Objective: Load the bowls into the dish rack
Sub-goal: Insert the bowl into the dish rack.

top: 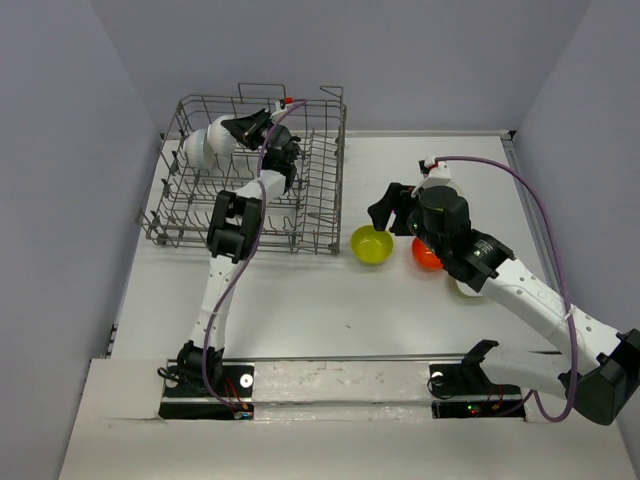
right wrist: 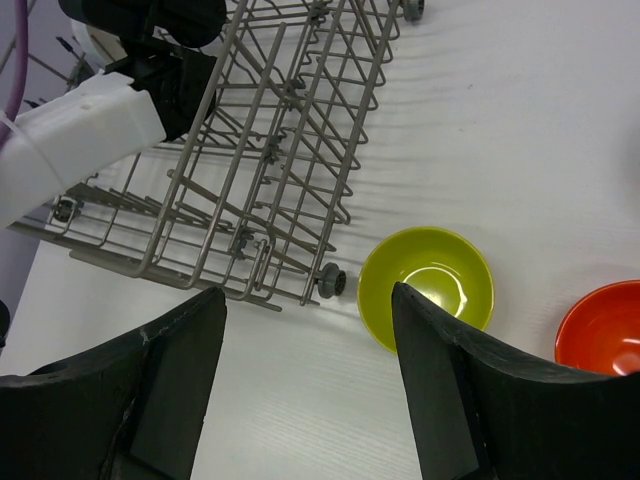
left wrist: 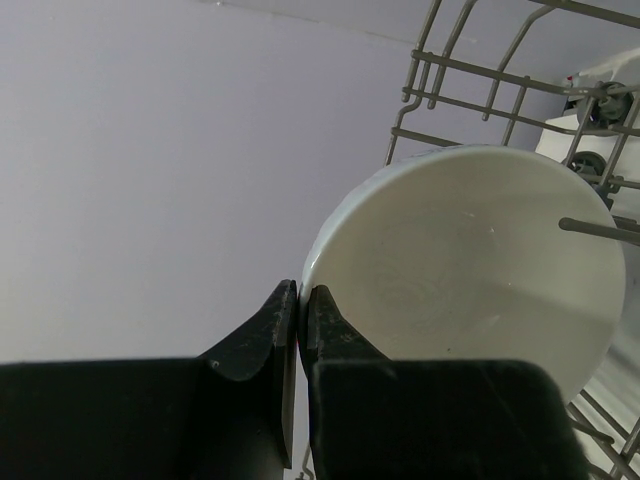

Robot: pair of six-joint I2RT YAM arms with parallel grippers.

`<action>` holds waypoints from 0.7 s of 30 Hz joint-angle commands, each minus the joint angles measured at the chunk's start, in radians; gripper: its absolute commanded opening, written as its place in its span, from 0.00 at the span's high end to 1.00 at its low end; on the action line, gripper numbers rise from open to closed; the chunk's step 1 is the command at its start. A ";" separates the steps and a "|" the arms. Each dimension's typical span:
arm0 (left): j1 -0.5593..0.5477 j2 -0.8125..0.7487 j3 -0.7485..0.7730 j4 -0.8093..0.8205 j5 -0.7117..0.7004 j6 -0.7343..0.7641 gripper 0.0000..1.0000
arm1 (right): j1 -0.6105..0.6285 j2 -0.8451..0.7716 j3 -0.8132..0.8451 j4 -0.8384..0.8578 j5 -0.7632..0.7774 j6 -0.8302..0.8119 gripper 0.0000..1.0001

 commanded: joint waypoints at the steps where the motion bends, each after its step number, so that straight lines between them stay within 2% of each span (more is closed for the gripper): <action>1: 0.007 -0.008 0.033 0.055 -0.007 -0.014 1.00 | 0.012 -0.002 -0.004 0.053 0.013 -0.005 0.27; 17: 0.000 -0.011 -0.034 0.066 -0.007 -0.005 1.00 | 0.012 0.003 0.003 0.054 0.016 -0.008 0.27; 21: -0.002 -0.020 -0.044 0.063 -0.011 -0.002 0.96 | 0.012 0.001 0.004 0.054 0.019 -0.009 0.27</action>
